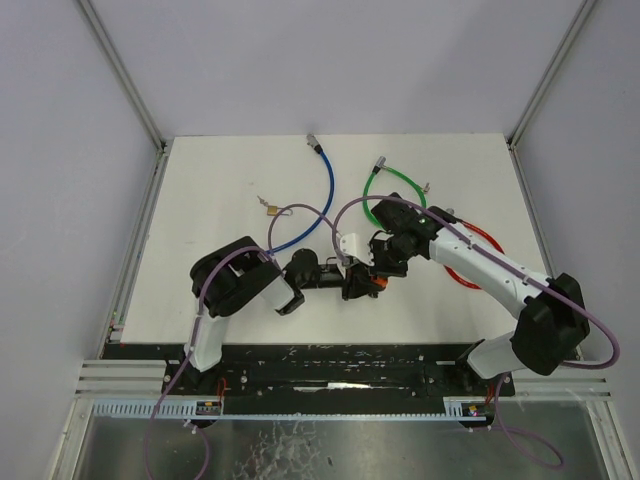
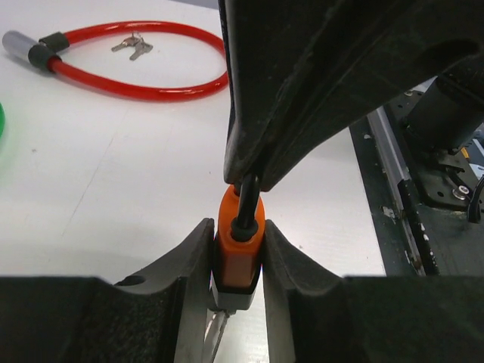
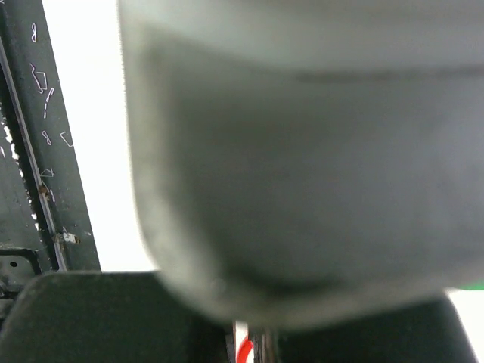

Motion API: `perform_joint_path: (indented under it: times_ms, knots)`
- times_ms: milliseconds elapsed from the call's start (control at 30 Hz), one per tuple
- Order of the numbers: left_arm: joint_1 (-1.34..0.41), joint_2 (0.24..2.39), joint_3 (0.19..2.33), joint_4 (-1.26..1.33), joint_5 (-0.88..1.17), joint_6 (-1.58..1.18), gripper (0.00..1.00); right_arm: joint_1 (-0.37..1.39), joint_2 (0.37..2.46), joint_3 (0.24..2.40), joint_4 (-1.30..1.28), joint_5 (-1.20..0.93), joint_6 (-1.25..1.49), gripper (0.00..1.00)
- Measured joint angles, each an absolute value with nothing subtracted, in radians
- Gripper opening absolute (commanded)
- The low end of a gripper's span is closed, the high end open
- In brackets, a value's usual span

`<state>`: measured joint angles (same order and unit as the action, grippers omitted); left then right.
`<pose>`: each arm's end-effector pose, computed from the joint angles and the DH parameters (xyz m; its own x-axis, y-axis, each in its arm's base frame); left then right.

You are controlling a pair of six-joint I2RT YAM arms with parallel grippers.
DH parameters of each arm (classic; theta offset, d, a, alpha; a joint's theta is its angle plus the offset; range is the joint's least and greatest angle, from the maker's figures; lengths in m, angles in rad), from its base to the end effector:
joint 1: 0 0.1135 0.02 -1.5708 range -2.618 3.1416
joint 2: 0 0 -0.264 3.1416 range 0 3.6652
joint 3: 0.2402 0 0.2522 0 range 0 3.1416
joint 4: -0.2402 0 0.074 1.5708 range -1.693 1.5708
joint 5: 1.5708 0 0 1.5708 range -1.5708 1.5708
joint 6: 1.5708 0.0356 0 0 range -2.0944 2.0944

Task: Lock with the key
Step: Lock the lock.

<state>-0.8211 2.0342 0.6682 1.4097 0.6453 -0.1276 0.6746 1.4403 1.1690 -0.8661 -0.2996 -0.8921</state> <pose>0.2221 -0.2700 0.1265 -0.0970 -0.0450 -0.9943 0.9899 0.0997 -0.1011 0.2145 0.1850 0.2694 0.0949 -0.8764 -0.4721 -0.9871 -0.0214 -0.1587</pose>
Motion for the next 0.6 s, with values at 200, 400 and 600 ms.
perform_joint_path:
  times_ms: [200,400,600]
  knots:
    - [-0.813,2.039,0.635,1.422,0.632,-0.127,0.0,0.674,1.465,1.153,-0.828,-0.329,-0.904,0.0]
    - [-0.81,2.058,0.62,1.433,0.63,-0.126,0.0,0.665,1.499,1.145,-0.816,-0.366,-0.913,0.0]
    - [-0.809,2.064,0.602,1.457,0.628,-0.117,0.0,0.663,1.521,1.145,-0.81,-0.397,-0.916,0.0]
